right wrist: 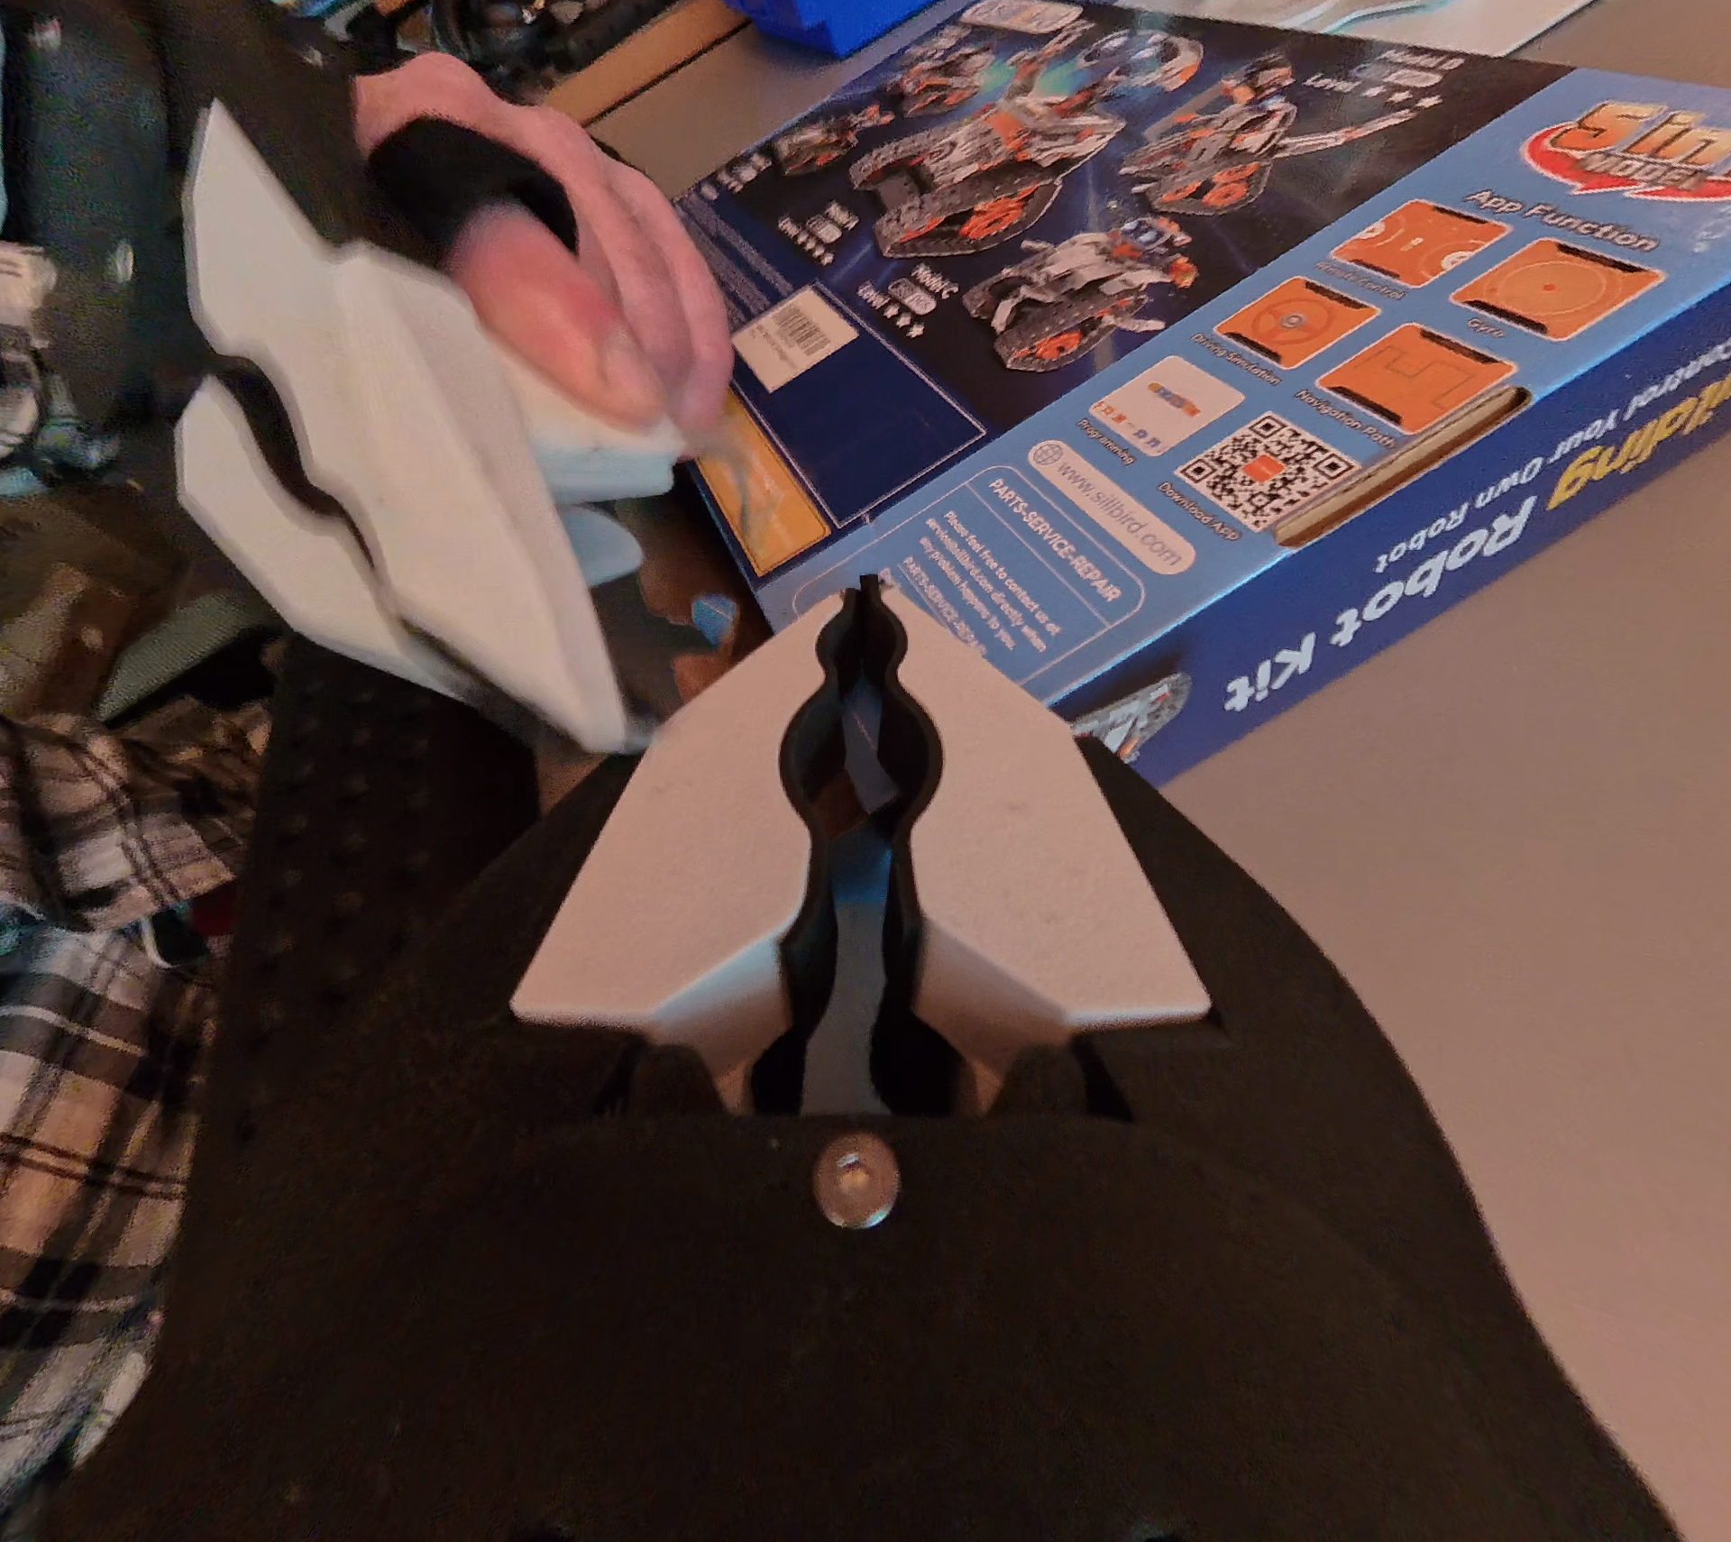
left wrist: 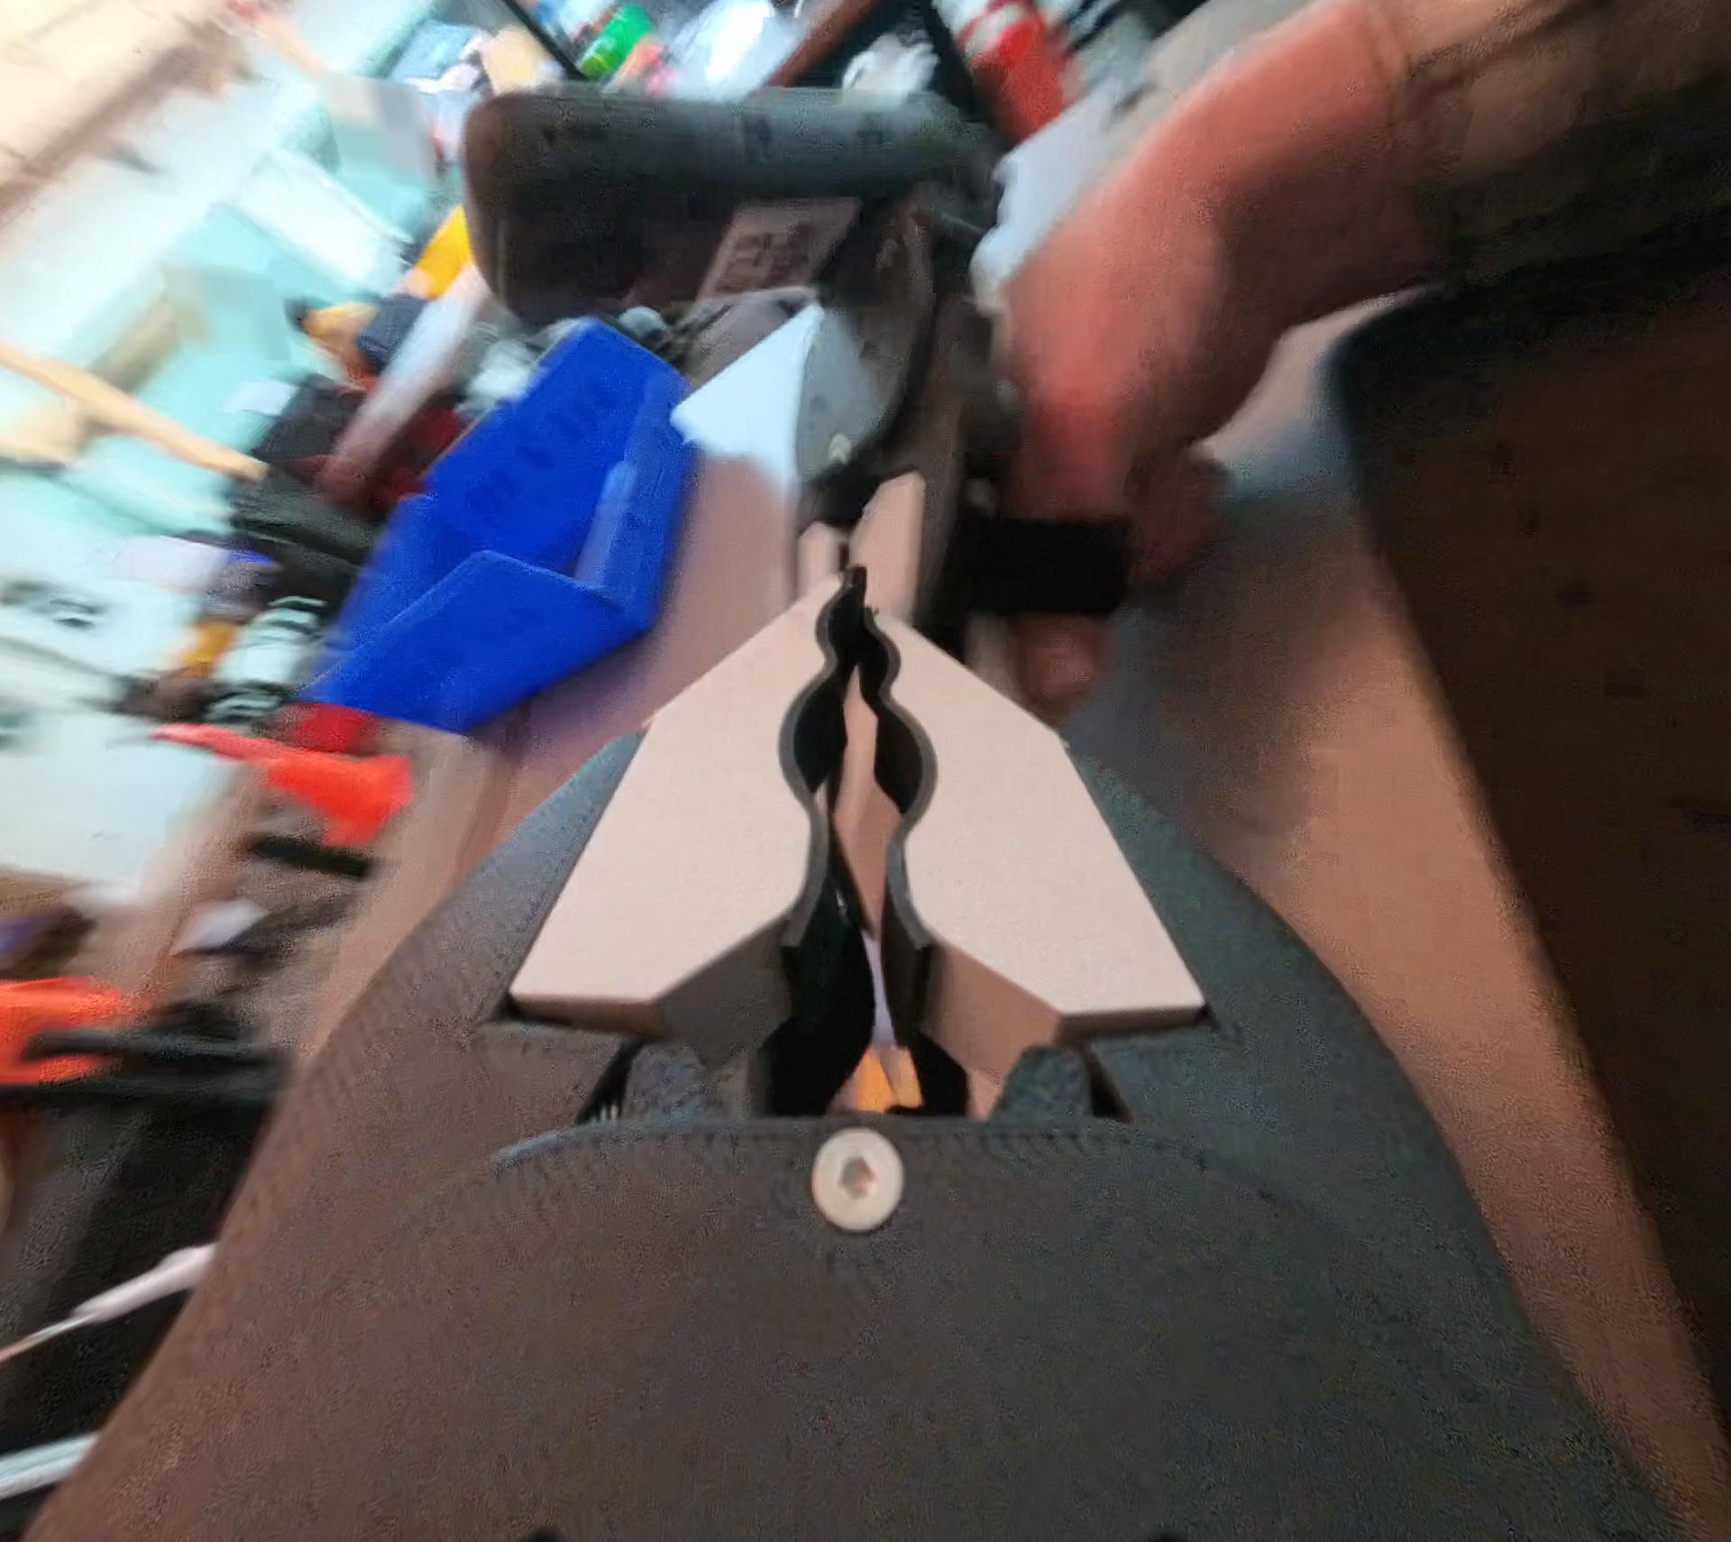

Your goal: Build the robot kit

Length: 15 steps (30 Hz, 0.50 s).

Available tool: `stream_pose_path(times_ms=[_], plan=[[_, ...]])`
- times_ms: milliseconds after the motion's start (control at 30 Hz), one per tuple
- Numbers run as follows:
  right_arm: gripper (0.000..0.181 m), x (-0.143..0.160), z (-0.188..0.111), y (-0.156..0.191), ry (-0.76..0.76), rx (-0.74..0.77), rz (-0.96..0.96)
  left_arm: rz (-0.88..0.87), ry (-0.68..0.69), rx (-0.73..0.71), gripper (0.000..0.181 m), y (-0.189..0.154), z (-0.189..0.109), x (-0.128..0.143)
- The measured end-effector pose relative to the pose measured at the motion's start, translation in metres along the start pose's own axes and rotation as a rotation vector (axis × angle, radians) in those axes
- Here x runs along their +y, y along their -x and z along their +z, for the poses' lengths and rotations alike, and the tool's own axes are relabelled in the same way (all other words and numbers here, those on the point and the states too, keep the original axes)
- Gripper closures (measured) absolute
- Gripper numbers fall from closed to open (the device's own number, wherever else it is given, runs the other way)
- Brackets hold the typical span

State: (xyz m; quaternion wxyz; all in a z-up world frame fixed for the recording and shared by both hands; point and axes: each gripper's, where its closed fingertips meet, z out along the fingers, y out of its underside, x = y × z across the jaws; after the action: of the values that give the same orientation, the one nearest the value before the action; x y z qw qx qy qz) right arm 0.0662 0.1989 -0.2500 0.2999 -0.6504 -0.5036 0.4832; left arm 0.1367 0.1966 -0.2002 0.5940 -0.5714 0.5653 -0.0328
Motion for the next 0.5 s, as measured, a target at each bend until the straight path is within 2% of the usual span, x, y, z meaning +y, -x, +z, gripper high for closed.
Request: stream_pose_path(times_ms=[33, 67, 133, 200, 300, 367, 467, 500], plan=[[0.181, 0.000, 0.002, 0.002, 0.005, -0.004, -0.010, 0.026, -0.008, -0.029, 0.181, 0.004, 0.006, 0.000], [0.181, 0.000, 0.003, 0.002, 0.003, -0.006, -0.006, -0.037, 0.001, 0.031, 0.181, 0.004, 0.005, 0.002], [0.181, -0.001, 0.003, 0.002, 0.001, -0.008, -0.004, -0.032, 0.026, 0.049, 0.181, 0.004, -0.002, 0.011], [0.181, -0.002, 0.002, 0.002, -0.003, 0.003, -0.017, -0.045, 0.068, 0.072, 0.181, 0.003, -0.011, 0.017], [0.181, -0.003, 0.000, 0.003, -0.004, 0.053, -0.068, -0.046, 0.147, 0.037, 0.181, 0.019, -0.033, 0.034], [0.180, -0.001, -0.005, 0.004, 0.021, 0.091, -0.114, -0.061, 0.231, 0.065, 0.173, 0.023, -0.055, 0.053], [0.175, 0.004, -0.013, 0.009, 0.068, 0.172, -0.215, -0.107, 0.328, 0.030, 0.143, 0.037, -0.093, 0.073], [0.176, 0.006, -0.014, 0.013, 0.089, 0.193, -0.250, -0.117, 0.364, 0.036, 0.140, 0.035, -0.105, 0.080]])
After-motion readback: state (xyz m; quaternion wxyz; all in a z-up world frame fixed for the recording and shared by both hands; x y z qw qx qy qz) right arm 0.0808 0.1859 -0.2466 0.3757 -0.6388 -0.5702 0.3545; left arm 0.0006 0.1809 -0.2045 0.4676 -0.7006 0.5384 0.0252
